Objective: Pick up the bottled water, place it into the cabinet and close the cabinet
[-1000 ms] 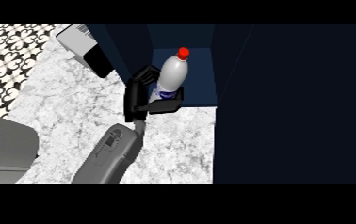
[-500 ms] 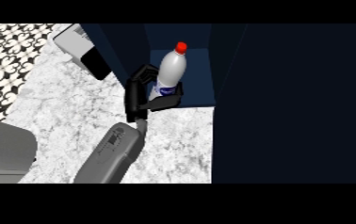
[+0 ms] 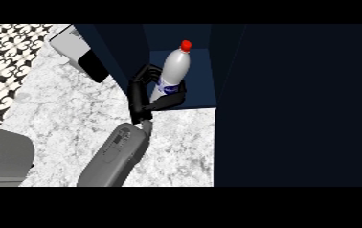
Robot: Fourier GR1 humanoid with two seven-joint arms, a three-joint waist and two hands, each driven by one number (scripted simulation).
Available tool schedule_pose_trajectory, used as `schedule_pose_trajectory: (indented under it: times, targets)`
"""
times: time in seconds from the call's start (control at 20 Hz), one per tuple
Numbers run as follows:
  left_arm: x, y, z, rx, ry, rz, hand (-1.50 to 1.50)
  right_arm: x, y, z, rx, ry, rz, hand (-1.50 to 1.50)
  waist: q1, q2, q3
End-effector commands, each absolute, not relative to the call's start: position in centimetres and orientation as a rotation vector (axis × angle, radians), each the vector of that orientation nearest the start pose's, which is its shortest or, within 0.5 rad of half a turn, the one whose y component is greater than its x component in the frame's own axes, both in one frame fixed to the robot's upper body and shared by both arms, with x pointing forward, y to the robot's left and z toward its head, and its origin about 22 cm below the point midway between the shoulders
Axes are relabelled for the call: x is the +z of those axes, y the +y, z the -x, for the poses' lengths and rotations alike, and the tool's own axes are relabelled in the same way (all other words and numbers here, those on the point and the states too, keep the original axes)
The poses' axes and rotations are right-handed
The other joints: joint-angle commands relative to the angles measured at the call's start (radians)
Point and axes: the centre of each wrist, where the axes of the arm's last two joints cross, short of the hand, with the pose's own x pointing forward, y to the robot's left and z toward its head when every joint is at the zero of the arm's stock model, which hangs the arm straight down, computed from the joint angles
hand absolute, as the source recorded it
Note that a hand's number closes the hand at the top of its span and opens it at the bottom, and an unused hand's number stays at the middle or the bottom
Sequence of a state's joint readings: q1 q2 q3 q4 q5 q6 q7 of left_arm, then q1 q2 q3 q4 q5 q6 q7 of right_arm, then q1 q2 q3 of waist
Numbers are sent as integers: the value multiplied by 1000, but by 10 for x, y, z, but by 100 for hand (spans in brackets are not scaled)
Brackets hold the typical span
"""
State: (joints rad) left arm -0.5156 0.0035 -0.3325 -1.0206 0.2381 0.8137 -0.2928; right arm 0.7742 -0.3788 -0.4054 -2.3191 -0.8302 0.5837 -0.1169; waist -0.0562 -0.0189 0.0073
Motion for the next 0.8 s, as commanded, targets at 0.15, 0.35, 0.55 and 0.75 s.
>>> schedule_pose_trajectory:
  times: [0.15,0.35,0.55,0.75]
  targets:
    - [49,108,-400,9,-1714,-337,-150,142,-338,-52,159,-1890,-381,-150,-38,39,-10]
    - [42,103,-414,-30,-1674,-336,-150,139,-351,-56,157,-1925,-382,-150,-37,44,-9]
    - [45,100,-424,-30,-1688,-342,-150,140,-341,-50,152,-1907,-381,-150,-33,43,-10]
    - [53,94,-430,-62,-1747,-292,-150,146,-341,-60,140,-1921,-368,-150,-20,46,-10]
